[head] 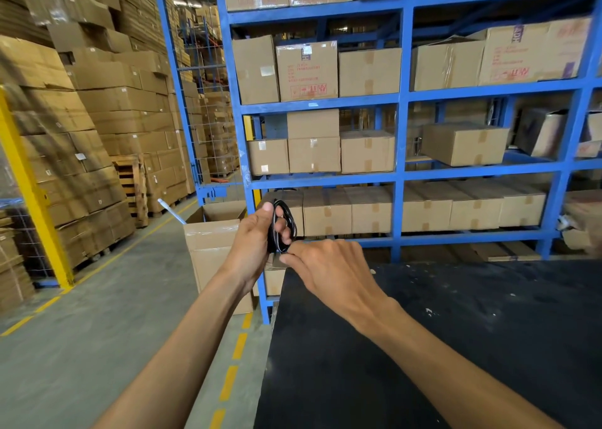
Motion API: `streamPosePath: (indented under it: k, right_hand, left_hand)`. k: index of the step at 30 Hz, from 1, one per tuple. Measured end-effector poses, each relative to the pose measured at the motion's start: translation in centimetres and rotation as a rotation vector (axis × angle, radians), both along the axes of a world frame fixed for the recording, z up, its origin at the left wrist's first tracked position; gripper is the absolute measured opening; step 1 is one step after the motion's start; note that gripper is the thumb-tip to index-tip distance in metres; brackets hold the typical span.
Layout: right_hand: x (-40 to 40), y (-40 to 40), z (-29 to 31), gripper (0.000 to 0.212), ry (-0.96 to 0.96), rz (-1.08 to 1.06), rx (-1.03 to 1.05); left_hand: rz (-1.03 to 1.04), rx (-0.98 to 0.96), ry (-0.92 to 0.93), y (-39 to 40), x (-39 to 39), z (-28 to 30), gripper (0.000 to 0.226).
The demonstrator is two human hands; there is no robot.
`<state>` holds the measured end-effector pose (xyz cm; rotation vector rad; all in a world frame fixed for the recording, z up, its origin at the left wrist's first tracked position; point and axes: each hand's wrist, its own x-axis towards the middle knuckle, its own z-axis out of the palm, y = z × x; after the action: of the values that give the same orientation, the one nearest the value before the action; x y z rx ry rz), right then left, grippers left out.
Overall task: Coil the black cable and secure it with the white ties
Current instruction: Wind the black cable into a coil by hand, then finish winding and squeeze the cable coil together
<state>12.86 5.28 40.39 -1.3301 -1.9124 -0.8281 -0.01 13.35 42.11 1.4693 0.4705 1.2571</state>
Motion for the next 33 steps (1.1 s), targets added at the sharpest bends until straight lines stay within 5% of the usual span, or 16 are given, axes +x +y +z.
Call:
streamPosePath:
  k: [5, 13, 20, 27, 30, 33]
  right_hand:
    - [1.3, 0.6, 1.0, 0.025, -0.046, 0.157, 0.079]
    - [3.2, 1.0, 2.0, 0.007, 0.027, 0.410, 0.057]
    - [4.5, 0.8, 2.3, 0.020, 0.180, 0.426, -0.125]
    - [5.2, 1.1, 2.1, 0.012, 0.553, 0.544, -0.361]
    - [5.7, 1.0, 2.5, 0.007, 0.651, 0.554, -0.371]
    - [6.6, 1.0, 3.0, 0.005, 0.538, 0.463, -0.422]
  left_hand:
    - [0.109, 0.114, 0.227, -0.5, 0.7, -0.6, 0.037]
    - [-0.049, 0.082, 0.381, -1.2, 1.2, -1.5, 0.060]
    - [-0.131, 0.060, 0.403, -2.0, 1.3, -1.8, 0.057]
    - [-0.293, -0.093, 0.259, -2.9, 1.2, -1.6, 0.040]
    - [-0.295, -0.078, 0.335, -2.7, 0.9, -2.0, 0.041]
    - [-0.278, -0.080, 0.403, -2.8, 0.9, -2.9, 0.043]
